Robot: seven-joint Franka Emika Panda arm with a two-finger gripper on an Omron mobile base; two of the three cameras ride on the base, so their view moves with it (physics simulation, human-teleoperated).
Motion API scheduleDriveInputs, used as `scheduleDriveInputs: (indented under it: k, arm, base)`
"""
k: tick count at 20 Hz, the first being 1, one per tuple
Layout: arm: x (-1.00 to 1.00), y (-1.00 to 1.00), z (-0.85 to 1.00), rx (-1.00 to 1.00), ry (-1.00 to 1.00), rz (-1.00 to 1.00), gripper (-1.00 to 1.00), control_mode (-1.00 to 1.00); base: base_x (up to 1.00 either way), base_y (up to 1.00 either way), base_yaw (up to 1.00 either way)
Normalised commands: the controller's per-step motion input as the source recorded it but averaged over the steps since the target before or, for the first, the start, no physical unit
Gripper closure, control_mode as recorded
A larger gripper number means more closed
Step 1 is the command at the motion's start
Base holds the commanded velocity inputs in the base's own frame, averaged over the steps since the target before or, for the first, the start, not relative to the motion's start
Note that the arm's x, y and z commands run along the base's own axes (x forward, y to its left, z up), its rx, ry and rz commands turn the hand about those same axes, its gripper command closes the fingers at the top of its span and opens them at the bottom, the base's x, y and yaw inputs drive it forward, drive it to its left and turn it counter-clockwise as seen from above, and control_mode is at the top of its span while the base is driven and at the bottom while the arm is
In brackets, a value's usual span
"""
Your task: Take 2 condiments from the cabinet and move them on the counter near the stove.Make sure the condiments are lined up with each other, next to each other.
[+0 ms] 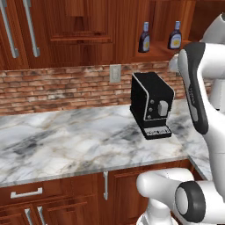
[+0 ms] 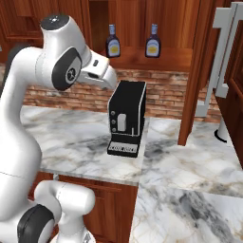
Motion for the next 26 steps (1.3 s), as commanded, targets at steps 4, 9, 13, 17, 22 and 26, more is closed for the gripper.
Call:
scheduleDriveInputs:
  k: [4,9,13,17,22,26]
  arm:
    - [0.0,-0.17,0.35,-0.05,-0.05,-0.07,-1.0,-1.0]
    - [0.0,-0.28,0.02,-0.01,-0.19,-0.01,-1.0,-1.0]
    - [0.0,-0.16,0.0,0.0,-0.28,0.0,-1.0,-1.0]
    - [0.11,-0.01,0.0,0.0,-0.19,0.0,-1.0,-1.0]
    - [0.37,-0.06,0.07,-0.01,-0.08,0.0,-1.0,-1.0]
    - [0.38,-0.26,0.29,-0.03,0.01,-0.02,-1.0,-1.0]
  base:
    - [0.0,0.0,0.0]
    - [0.0,0.0,0.0]
    - [0.0,0.0,0.0]
    - [0.0,0.0,0.0]
    - [0.0,0.0,0.0]
    - [0.0,0.0,0.0]
